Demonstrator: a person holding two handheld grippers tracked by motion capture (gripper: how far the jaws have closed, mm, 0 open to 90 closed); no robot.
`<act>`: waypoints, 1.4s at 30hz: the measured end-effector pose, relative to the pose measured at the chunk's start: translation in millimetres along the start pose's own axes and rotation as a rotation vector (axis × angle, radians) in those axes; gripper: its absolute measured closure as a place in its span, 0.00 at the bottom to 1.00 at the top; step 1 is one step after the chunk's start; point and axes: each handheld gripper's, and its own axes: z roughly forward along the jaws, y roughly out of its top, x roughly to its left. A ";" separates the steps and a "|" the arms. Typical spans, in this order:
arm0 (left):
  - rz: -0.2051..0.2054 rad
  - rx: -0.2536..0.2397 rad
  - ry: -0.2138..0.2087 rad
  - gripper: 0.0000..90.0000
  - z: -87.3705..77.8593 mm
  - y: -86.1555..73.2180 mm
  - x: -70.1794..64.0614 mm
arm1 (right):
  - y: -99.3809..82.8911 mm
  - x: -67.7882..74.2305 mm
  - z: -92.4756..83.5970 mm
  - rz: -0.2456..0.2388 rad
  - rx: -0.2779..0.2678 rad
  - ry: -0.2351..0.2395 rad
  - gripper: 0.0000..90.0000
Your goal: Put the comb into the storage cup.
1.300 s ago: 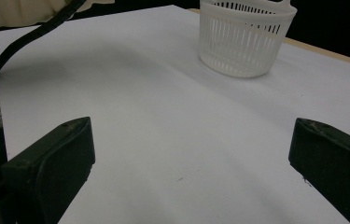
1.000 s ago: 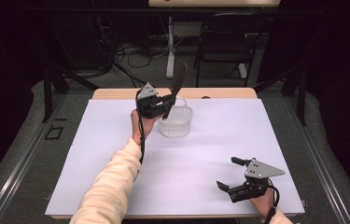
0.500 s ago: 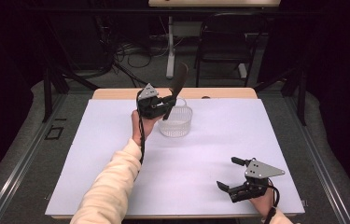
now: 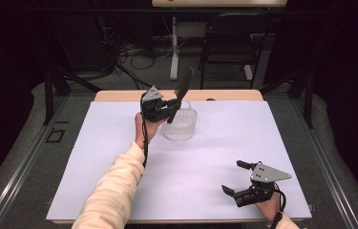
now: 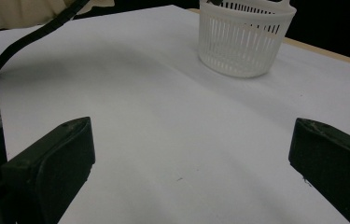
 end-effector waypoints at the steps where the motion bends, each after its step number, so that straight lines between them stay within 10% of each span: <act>1: -0.002 0.004 -0.001 0.81 0.4 -0.2 -0.2 | 0.0 0.0 0.0 0.000 0.000 0.000 0.00; 42: 0.011 0.076 -0.043 0.81 8.3 -8.4 1.5 | -0.2 -0.3 0.2 0.000 0.001 -0.002 0.00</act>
